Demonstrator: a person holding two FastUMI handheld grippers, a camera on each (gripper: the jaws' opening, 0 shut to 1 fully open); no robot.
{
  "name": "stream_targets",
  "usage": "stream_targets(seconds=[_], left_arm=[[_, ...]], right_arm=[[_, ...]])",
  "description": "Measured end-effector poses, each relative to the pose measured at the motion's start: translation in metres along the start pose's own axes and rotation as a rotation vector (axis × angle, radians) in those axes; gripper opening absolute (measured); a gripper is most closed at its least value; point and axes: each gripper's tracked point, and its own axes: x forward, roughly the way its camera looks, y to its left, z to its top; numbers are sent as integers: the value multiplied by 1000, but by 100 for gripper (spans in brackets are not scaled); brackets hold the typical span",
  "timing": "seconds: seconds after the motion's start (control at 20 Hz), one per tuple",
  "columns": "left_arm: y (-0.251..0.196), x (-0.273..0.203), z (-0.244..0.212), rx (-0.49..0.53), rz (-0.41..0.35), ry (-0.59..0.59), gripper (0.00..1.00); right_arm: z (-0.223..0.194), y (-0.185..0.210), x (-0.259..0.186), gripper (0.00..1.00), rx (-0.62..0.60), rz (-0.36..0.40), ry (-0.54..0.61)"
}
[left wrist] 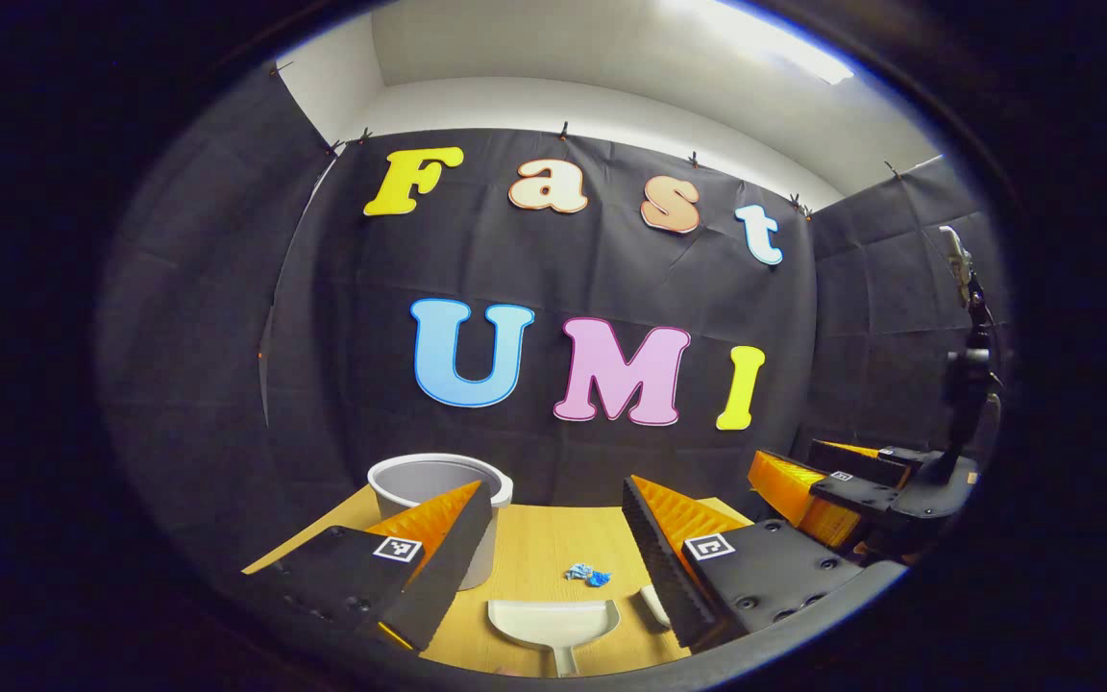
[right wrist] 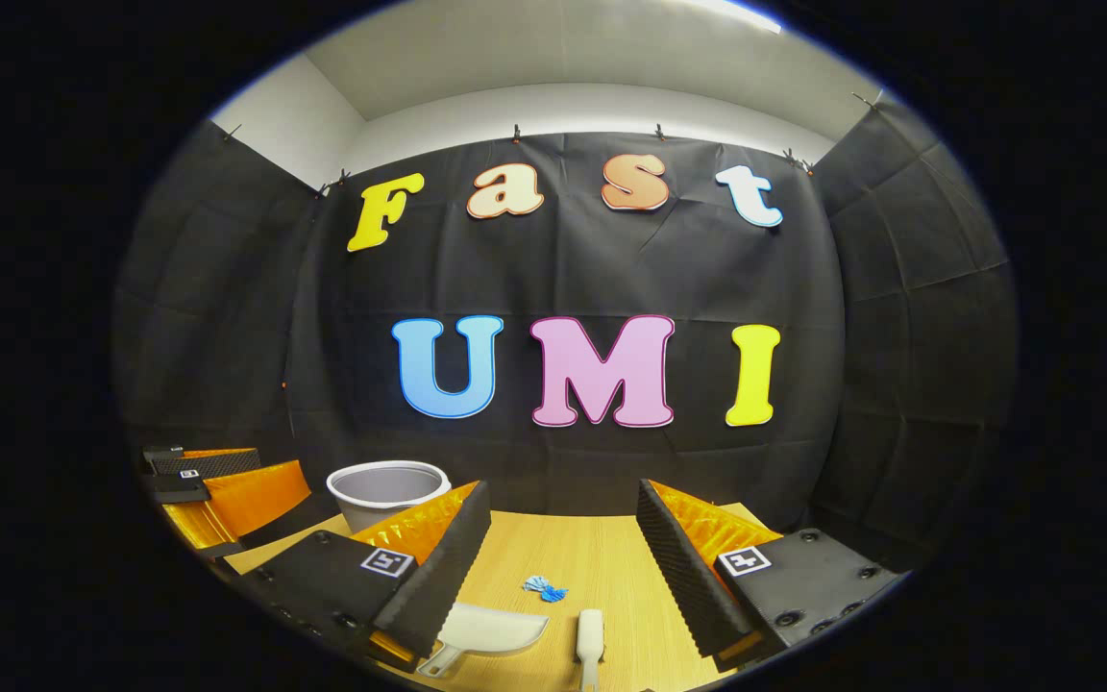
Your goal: Pick up the small broom and dustpan from the desktop, sweep the trash into the dustpan with the broom, and then empty the trash into the garbage bin.
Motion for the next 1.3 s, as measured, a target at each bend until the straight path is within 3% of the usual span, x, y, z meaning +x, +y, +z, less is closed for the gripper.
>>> stream_targets(seconds=[0.2, 0.35, 0.5, 0.85, 1.0, 1.3], left_arm=[[0, -6, 8, 14, 49, -12, 81], [14, -10, 20, 90, 148, -47, 82], [6, -16, 22, 91, 216, -34, 81], [-22, -23, 22, 86, 297, -42, 82], [-25, -19, 9, 55, 294, 2, 81], [4, 11, -25, -20, 280, 134, 82]], right_arm=[[3, 1, 4, 99, -15, 44, 19], [2, 3, 10, 99, -31, 104, 33], [4, 2, 20, 99, -54, 168, 53], [14, -4, 34, 99, -33, 281, 9], [-9, -8, 35, 99, -47, 279, 74], [-6, -37, 44, 98, -48, 126, 78]])
